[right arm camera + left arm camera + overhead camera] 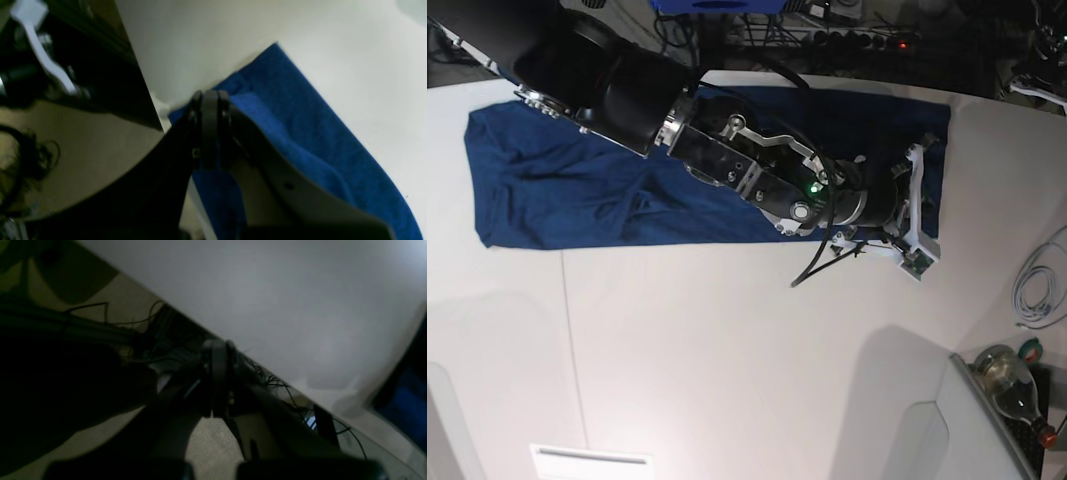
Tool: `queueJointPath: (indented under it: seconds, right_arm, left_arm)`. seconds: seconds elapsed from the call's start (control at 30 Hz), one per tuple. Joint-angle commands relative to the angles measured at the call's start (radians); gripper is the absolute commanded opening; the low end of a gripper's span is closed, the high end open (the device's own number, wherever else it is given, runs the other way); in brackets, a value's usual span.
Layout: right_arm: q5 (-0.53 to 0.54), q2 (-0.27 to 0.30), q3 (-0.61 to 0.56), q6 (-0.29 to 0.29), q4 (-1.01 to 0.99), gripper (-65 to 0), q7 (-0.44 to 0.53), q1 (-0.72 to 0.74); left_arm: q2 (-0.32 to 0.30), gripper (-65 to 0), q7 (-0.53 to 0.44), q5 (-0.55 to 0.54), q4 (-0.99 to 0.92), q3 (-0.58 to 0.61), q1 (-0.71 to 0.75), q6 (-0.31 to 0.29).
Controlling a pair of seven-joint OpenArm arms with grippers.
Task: Layout the t-shirt on the table in an organized manner, then fold the t-shirt properly
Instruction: 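Drag the right gripper across the folded shirt toward the left gripper, then grasp both ends of the folded shirt strip with both grippers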
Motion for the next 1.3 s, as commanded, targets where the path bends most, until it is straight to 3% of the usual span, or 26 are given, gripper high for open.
queueJointPath:
  seconds: [0.0,0.2,0.63,0.7,0.9,1.03,1.2,1.27]
  right_arm:
    - [0.022,-0.021,0.005,0.004,0.022,-64.8,0.026,0.027]
    - [0.025,-0.022,0.005,0.004,-0.004,-64.8,0.047,0.025]
    - [0.026,-0.022,-0.118,0.002,-0.103,-64.5,0.265,0.010]
    - [0.026,-0.022,-0.118,0.002,-0.098,-59.6,0.274,0.001]
    - [0.026,-0.022,-0.136,0.002,-0.032,-29.1,0.273,0.005]
    - [0.023,-0.002,-0.133,0.002,0.020,-27.3,0.231,0.010]
    - [0.023,0.124,0.033,0.002,0.134,-27.0,0.119,-0.038]
    - [0.025,0.177,0.117,0.002,0.197,-27.0,0.102,-0.078]
  left_arm:
    - [-0.018,-65.0,-0.018,-0.005,0.014,-0.007,0.007,0.004]
    - [-0.018,-65.0,-0.018,-0.005,0.012,-0.007,0.004,0.004]
    - [-0.016,-65.0,-0.018,-0.005,0.010,-0.007,0.003,0.004]
    - [-0.016,-65.0,-0.018,-0.005,0.010,-0.007,0.001,0.004]
    - [-0.016,-65.0,-0.018,-0.005,0.017,0.076,0.001,0.004]
    - [-0.016,-65.0,-0.018,-0.011,0.053,0.177,0.007,0.004]
    - [0.021,-65.0,-0.018,-0.013,0.176,0.246,0.020,-0.002]
    - [0.034,-65.0,-0.018,-0.014,0.231,0.252,0.038,-0.063]
